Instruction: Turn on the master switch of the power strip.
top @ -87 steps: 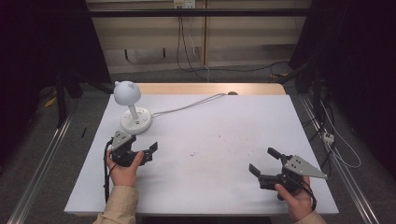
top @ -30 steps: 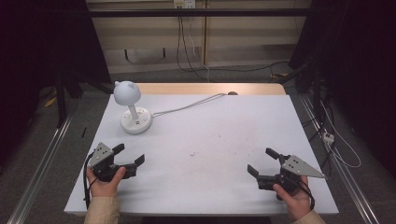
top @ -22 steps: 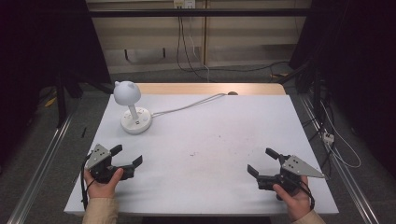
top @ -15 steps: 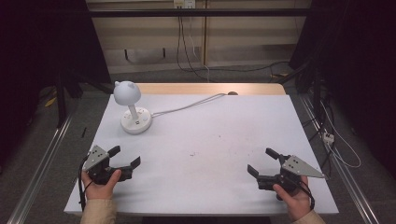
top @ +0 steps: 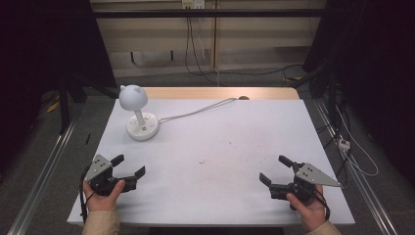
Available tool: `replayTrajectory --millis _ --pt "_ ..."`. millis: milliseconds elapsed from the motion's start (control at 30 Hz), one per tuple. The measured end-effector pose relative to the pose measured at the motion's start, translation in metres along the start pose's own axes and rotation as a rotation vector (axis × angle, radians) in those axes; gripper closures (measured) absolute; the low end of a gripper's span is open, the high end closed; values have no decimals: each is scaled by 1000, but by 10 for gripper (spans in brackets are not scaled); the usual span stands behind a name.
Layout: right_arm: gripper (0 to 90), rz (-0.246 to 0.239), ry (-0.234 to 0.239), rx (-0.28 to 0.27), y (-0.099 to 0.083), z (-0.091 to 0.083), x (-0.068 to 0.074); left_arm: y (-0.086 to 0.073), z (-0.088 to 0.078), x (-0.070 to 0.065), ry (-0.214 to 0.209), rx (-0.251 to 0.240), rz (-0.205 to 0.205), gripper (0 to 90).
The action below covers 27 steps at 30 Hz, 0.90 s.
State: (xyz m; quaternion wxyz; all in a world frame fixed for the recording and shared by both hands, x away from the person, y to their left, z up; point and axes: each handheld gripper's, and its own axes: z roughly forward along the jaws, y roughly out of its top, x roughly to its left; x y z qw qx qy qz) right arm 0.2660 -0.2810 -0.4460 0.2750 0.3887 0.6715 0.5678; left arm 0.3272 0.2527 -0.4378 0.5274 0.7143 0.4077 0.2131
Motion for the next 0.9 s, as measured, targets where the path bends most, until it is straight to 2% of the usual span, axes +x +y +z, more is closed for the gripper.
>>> replayTrajectory --millis 467,900 --pt "51 -5 0 3 0 0 0 -4 -5 2 3 12 5 61" --pt "51 -6 3 10 -1 0 -1 -4 -6 2 2 1 3 61"
